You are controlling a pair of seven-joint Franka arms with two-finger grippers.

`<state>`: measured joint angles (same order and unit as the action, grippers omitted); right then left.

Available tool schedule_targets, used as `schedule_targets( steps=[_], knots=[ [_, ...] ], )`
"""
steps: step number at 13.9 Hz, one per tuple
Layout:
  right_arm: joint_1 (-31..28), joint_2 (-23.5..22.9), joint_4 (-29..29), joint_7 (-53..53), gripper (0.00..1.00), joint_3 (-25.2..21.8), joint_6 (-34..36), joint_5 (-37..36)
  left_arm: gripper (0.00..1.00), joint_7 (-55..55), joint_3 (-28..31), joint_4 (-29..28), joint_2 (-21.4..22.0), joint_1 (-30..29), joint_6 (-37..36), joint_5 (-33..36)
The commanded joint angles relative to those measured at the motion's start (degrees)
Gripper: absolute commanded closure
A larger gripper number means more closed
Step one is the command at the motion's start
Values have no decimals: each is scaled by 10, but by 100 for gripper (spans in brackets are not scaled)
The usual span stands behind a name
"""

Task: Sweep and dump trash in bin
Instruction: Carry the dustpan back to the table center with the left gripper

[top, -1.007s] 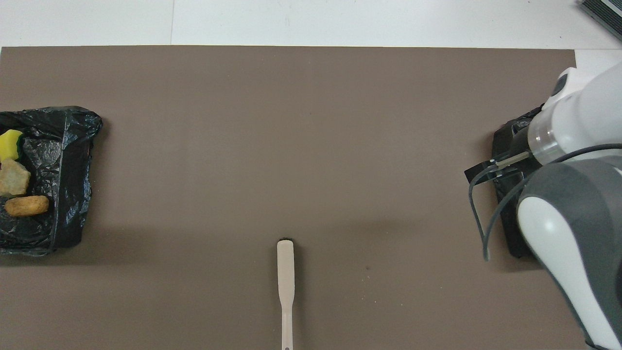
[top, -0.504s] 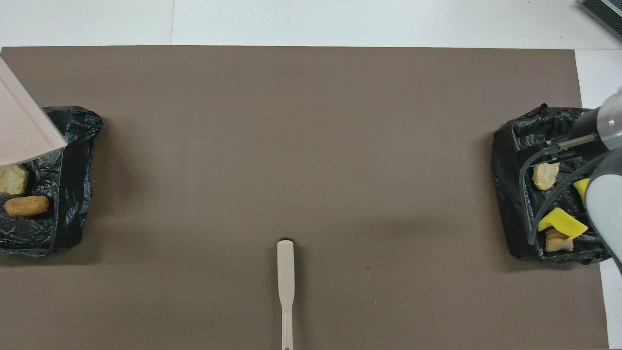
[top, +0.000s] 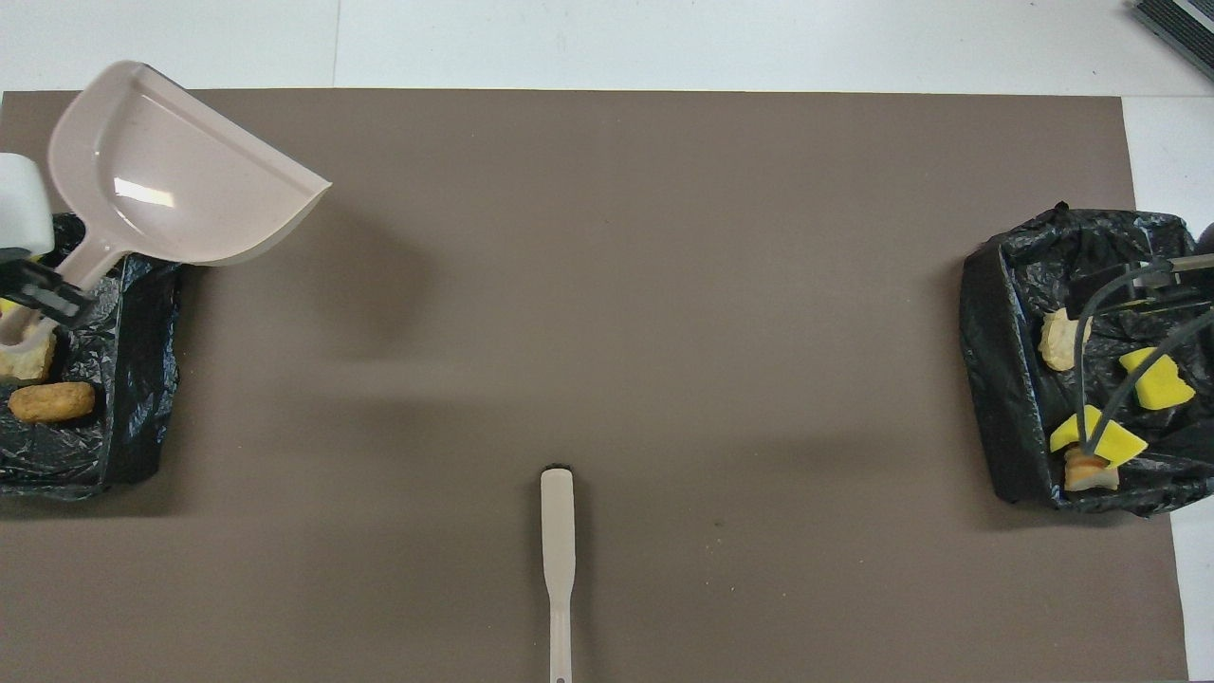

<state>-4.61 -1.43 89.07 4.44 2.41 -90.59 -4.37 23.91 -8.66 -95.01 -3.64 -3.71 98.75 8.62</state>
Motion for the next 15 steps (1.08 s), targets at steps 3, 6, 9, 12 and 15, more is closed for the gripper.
schedule_targets(
  steps=[3,6,9,12,15],
  knots=[
    [43,14,-7,-25,0,-56,21,17,100,-255,12,-55,-6,131,91,-35],
    [43,22,0,-39,0,-52,29,24,100,-344,12,-56,-40,203,134,-42],
    [42,41,29,-42,0,-53,26,41,100,-472,12,-56,-101,275,202,-52],
    [42,42,30,-66,0,-51,30,44,100,-510,12,-60,-135,305,260,-75],
    [43,42,30,-66,0,-49,30,45,100,-511,12,-77,-144,322,277,-76]
  ],
)
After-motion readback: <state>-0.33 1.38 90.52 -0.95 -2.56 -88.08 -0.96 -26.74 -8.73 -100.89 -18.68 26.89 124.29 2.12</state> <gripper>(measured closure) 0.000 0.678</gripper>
